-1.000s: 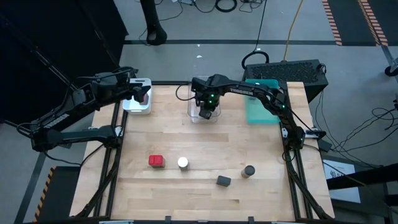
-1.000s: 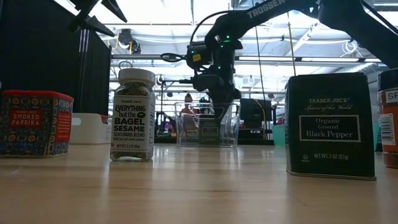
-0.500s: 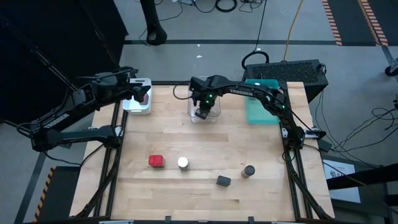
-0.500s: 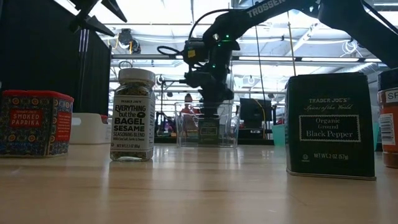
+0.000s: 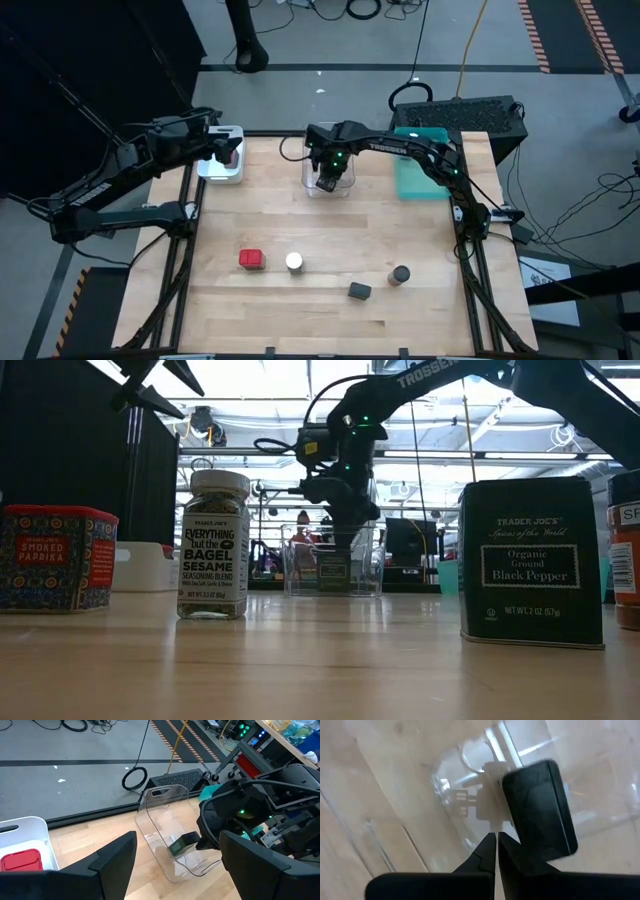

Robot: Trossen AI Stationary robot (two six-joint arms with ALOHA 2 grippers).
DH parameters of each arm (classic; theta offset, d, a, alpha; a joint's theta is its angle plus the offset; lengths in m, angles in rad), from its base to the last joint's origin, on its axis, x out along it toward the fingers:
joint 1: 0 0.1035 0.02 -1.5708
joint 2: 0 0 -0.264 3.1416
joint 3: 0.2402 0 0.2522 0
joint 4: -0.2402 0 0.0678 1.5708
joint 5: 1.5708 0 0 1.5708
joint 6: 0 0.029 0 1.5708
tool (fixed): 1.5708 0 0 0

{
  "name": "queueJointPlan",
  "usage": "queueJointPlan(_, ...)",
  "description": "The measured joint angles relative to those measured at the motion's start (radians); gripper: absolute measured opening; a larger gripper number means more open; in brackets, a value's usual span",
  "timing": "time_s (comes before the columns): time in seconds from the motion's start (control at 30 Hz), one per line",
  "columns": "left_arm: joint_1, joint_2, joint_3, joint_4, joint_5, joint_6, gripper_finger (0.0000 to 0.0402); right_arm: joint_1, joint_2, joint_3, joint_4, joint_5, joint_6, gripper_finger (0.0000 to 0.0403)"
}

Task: Sort spices by type
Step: Put the top black seasoning can into the transparent bin, then put the white seasoning bottle into the green bin

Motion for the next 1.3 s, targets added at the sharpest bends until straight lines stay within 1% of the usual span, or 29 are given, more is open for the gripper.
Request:
queueJointPlan(0.1, 0.000, 0.000, 0.000, 0.000, 0.000, 0.000, 0.0288, 0.000, 0.000, 0.000, -0.006, 0.037, -0.011, 0.0000)
queueJointPlan(0.37, 0.000, 0.000, 0.000, 0.000, 0.000, 0.000, 0.0288, -0.002, 0.000, 0.000, -0.007, 0.023, -0.013, 0.0000)
queueJointPlan(0.47, 0.000, 0.000, 0.000, 0.000, 0.000, 0.000, 0.0288, -0.003, -0.018, 0.000, -0.038, 0.012, -0.011, 0.0000)
queueJointPlan(0.57, 0.000, 0.000, 0.000, 0.000, 0.000, 0.000, 0.0288, -0.002, -0.073, 0.000, -0.060, 0.003, -0.001, 0.0000)
queueJointPlan(0.8, 0.000, 0.000, 0.000, 0.000, 0.001, 0.000, 0.0288, 0.006, -0.261, 0.000, -0.081, -0.111, 0.005, 0.0000)
queueJointPlan(1.0, 0.000, 0.000, 0.000, 0.000, 0.012, 0.005, 0.0288, 0.041, -0.424, 0.001, -0.079, -0.115, -0.012, 0.0000)
queueJointPlan(1.07, 0.000, 0.000, 0.000, -0.001, 0.018, 0.009, 0.0288, 0.060, -0.469, 0.001, -0.074, -0.093, 0.014, 0.0000)
queueJointPlan(1.23, 0.000, 0.001, -0.010, -0.009, 0.037, 0.022, 0.0288, 0.124, -0.567, 0.001, -0.075, 0.035, 0.103, 0.0000)
queueJointPlan(1.3, 0.000, 0.001, -0.014, -0.019, 0.049, 0.035, 0.0288, 0.151, -0.597, 0.001, -0.075, 0.062, 0.145, 0.0000)
